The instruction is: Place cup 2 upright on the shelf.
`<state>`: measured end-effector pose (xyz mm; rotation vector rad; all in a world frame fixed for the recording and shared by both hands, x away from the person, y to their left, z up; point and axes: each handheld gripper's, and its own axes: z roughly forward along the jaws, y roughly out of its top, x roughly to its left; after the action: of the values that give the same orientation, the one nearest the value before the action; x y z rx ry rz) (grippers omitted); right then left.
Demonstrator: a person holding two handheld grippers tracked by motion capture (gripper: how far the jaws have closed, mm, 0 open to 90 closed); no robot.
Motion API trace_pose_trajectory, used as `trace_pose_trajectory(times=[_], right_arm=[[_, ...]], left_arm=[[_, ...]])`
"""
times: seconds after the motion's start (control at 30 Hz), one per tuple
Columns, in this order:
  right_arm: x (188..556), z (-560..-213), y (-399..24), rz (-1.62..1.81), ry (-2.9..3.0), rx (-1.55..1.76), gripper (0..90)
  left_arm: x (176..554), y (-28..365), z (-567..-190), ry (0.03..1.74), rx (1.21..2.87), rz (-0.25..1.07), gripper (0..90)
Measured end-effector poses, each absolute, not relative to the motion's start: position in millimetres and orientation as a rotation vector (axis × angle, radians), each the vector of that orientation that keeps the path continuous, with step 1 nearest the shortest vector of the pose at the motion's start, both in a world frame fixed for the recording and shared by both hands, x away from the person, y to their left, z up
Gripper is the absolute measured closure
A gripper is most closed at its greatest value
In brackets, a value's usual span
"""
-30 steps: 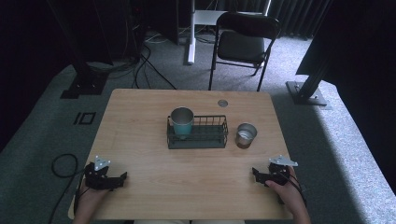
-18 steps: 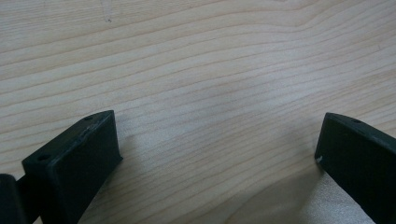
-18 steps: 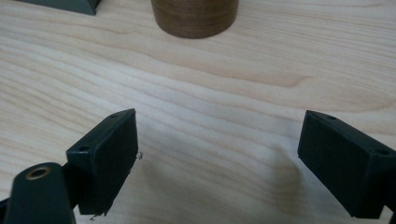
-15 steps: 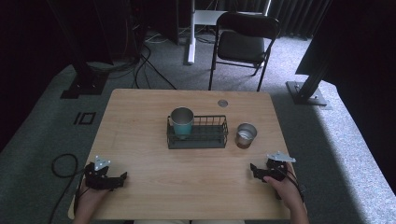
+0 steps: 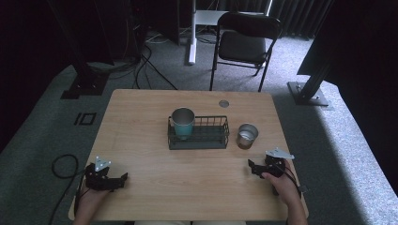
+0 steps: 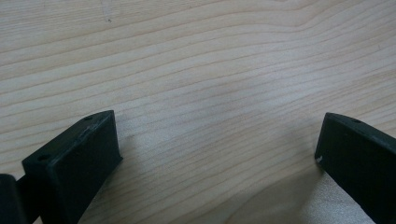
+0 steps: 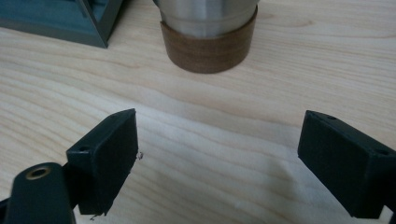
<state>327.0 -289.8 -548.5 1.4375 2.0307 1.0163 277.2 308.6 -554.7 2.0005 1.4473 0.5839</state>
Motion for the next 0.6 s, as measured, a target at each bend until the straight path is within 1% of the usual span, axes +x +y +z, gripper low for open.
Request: trace_pose_trajectory(times=[0.6], right_arm=[[346.8,-542.4,-281.0,1.071,2.002,1.427,12.1]], left_arm=[[277.2,308.5,-554.7,1.448,2.0,0.584,0.4]])
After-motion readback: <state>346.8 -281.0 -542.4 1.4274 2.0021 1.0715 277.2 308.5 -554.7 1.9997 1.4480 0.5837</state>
